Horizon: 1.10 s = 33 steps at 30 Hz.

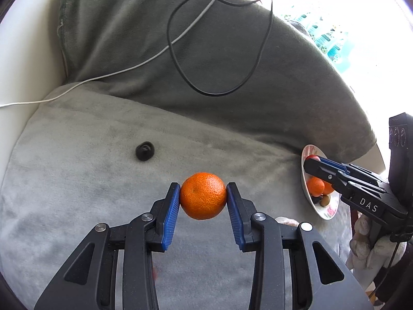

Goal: Organize fruits
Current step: 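Lift and carry the mandarin and red tomato over the floral bowl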

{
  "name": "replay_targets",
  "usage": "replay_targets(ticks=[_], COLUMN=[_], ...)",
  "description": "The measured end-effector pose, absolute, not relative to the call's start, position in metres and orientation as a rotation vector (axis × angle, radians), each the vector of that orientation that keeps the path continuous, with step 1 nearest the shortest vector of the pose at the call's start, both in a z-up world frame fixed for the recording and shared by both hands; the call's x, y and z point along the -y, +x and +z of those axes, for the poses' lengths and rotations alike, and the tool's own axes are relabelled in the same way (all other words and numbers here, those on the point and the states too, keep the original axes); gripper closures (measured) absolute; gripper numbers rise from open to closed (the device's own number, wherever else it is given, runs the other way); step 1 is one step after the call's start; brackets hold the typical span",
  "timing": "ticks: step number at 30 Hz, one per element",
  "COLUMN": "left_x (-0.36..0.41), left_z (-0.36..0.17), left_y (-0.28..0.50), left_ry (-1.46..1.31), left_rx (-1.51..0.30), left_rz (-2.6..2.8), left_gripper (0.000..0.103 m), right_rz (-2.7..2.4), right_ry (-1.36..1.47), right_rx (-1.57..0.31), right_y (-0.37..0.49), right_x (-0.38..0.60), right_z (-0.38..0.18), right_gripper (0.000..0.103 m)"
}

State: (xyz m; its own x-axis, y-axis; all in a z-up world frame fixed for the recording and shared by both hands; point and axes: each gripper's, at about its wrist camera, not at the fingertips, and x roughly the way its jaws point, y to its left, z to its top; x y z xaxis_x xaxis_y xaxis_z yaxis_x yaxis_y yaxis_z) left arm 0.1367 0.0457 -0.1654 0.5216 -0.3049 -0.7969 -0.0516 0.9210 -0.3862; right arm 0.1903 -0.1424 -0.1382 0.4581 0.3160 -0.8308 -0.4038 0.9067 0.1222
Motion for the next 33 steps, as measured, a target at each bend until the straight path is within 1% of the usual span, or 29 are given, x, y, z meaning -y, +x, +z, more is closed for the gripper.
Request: replay_targets(ticks=[15, 25, 33], left_x=[0.052, 0.102, 0.124], left_z=[-0.159, -0.160, -0.166], left_y=[0.164, 0.182, 0.198], left_ry=[-0.297, -0.244, -0.226], left_rx=[-1.023, -1.027, -1.047], left_rz=[-0.357, -0.444, -0.478], left_gripper=[0.068, 0.068, 0.068], right_rz=[0.308, 0.258, 0.231], right_ry=[-0.057, -0.007, 0.061], right_rx=[-0.990, -1.008, -1.042], right_y=[0.175, 0.166, 0.166], right_x=[0.225, 0.267, 0.289], right_z=[-0.136, -0.153, -0.173], right_gripper=[0.077, 0.077, 0.077])
